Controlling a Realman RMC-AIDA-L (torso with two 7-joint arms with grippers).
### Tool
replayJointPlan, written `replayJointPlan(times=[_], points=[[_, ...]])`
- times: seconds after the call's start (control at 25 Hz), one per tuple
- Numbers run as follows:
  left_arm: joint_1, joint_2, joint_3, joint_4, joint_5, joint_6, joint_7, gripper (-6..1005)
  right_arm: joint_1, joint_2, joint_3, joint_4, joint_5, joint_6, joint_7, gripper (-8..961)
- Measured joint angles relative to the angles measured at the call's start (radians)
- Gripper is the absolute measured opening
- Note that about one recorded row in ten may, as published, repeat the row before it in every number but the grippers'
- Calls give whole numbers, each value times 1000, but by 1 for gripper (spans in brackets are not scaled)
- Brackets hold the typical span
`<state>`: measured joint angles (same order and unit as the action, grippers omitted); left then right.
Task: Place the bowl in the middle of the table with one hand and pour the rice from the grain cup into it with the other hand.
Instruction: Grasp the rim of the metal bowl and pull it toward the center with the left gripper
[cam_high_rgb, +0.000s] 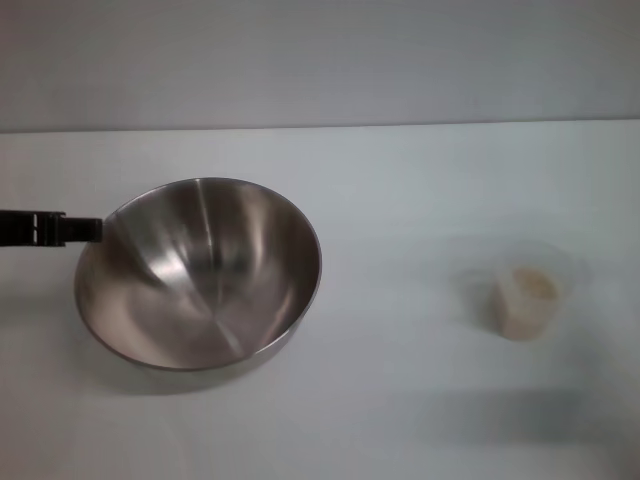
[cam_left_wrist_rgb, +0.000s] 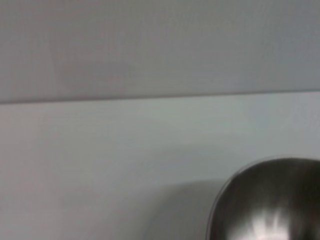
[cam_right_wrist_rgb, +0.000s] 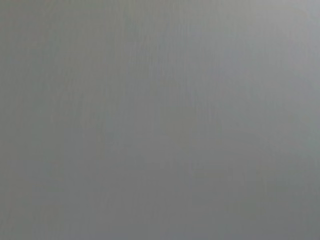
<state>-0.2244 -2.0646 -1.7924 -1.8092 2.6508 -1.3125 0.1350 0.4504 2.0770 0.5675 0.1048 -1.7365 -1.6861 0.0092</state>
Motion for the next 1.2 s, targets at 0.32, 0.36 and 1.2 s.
replayJointPlan(times=[0.32, 0.36, 1.2], points=[[-24, 0, 5, 55, 19, -4, 4, 806, -6, 0, 0, -4, 0, 0, 0, 531], [-36, -1, 8, 85, 22, -4, 8, 806, -6, 0, 0, -5, 0, 0, 0, 531], [-101, -2, 55, 251, 74, 48, 7, 805, -15, 2, 0, -2, 0, 0, 0, 531]])
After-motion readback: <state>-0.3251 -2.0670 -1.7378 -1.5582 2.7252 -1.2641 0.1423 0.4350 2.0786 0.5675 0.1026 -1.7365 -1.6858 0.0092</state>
